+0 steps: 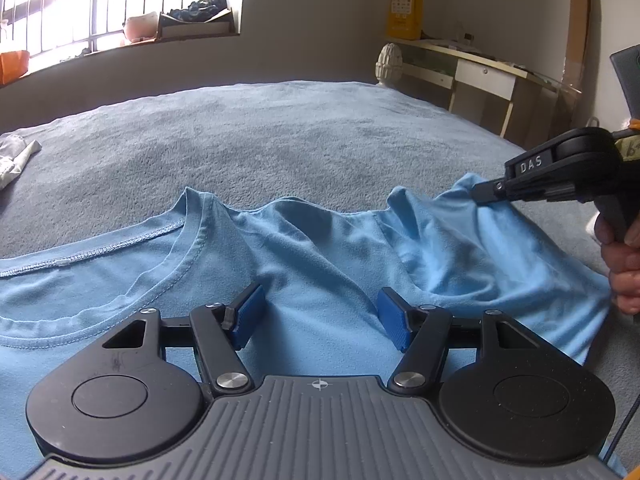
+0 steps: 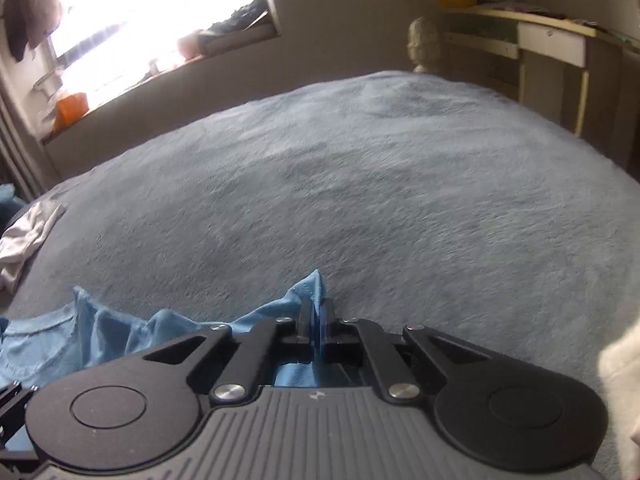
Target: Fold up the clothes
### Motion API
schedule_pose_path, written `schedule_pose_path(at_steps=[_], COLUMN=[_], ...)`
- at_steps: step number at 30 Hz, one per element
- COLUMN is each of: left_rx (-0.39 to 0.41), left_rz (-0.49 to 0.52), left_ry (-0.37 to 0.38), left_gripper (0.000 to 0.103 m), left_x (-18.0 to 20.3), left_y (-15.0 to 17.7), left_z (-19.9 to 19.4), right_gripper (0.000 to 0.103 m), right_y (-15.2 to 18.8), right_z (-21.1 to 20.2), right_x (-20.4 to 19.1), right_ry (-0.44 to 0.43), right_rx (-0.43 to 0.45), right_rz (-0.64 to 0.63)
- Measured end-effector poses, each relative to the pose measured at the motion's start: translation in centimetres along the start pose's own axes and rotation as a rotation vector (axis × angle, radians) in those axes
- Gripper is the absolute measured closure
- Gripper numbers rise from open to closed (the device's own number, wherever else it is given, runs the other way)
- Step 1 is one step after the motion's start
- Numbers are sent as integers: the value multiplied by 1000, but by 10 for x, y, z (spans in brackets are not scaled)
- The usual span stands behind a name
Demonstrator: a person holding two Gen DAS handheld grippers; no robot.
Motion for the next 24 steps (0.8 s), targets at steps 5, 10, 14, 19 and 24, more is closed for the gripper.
schedule_pose_path(at_steps=[5,10,14,19,24], left_rx=[0,6,45,56,-95], left_rz=[0,-2,-18,8,-18], left_ry=[2,0,30,67,48], left_gripper=[40,40,40,39,38], left_x=[0,-1,-7,-8,-14], left_y=[0,-2,-14,-35,-42], left_z=[0,-3,-12,-4,43], right_gripper=[102,102,100,83,80], right_y=[0,4,0,-7,5], right_z=[0,10,10,-21,-60], right_x=[36,39,40,43,41], right_ry=[87,117,115,61,43], right_rx=[5,-1,-4,49,-15], right_rz=[121,150,163,197,215])
Point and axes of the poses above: each gripper's, at about its wrist camera, not at the fingertips, and z roughly the way its jaws point, x to its right, y to its underside, the point moved 2 cm from there along z, roughly the way its jaws point, and after that the axes turned 1 degree about -y, right-handed, at the moved point
